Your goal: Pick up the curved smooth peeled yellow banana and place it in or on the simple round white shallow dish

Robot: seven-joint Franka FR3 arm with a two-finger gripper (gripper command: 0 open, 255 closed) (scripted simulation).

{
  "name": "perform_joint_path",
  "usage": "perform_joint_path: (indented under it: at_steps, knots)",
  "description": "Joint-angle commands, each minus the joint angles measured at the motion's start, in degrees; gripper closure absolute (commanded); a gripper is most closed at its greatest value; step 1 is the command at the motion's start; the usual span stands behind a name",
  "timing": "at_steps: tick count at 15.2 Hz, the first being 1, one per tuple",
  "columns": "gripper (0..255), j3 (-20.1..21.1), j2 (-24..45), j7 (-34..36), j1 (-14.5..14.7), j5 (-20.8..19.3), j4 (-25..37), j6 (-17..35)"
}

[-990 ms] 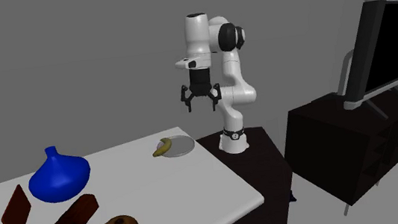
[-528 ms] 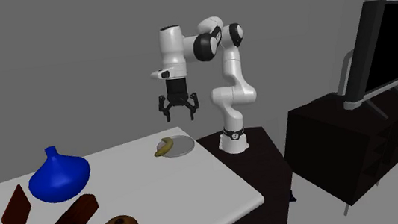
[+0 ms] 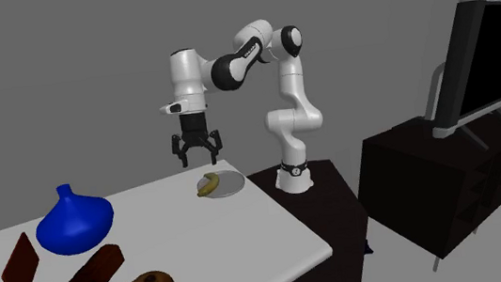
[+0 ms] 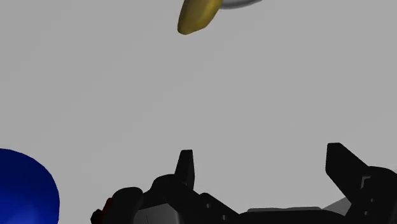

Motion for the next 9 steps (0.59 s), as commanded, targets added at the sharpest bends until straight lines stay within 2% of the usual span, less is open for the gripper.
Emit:
perform_joint_path:
  at_steps: [1, 6, 9]
  knots:
    - [0, -1.19, 1.52, -1.22, 0.52, 1.02, -0.25, 1.76]
    - [0, -2.32, 3.82, -2.37, 1.43, 2.52, -2.29, 5.73]
    - [0, -2.46, 4.11, -2.53, 1.55, 2.73, -2.51, 6.18]
